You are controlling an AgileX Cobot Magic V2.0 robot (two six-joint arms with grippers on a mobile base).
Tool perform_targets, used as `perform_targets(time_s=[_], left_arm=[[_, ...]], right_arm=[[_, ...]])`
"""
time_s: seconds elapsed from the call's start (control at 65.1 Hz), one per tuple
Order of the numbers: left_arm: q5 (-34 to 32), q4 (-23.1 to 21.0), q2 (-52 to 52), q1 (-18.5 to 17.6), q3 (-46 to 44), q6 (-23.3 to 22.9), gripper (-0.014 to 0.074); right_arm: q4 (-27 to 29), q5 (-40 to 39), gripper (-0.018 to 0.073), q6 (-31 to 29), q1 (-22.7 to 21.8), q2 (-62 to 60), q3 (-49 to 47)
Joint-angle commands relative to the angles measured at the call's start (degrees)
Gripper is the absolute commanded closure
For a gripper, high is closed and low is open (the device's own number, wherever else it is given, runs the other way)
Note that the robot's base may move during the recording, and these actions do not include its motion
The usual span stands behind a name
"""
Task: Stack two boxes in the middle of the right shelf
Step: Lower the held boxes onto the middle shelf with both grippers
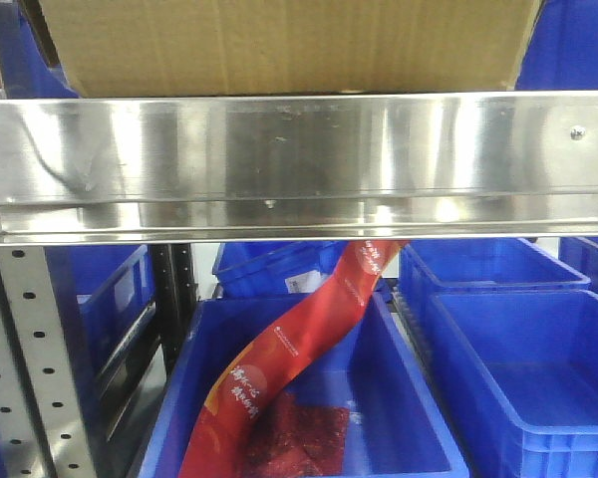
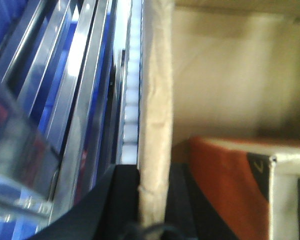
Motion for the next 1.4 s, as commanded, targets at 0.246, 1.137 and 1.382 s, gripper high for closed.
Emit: perform_targets(time_s=[0.246,1.137,1.382], left_arm=[[-3.40,1.06,-0.41,0.29,-0.27,2.61,0.0353],[-6.05,-8.80,-3.30,0.29,-1.64,15.86,0.0690],[-20.54,-11.14,-10.45,0.29,15.27,15.76,0.0690]], right_arm=[[-2.99,-2.39,0.0209,-1.45,-0.42,0.52,-0.42],[-3.15,-7.34,0.0720,-9.44,-0.42,-6.49,1.45],[-3.11,-27.42,0.0720,-8.71,-0.82,-14.47,21.23]])
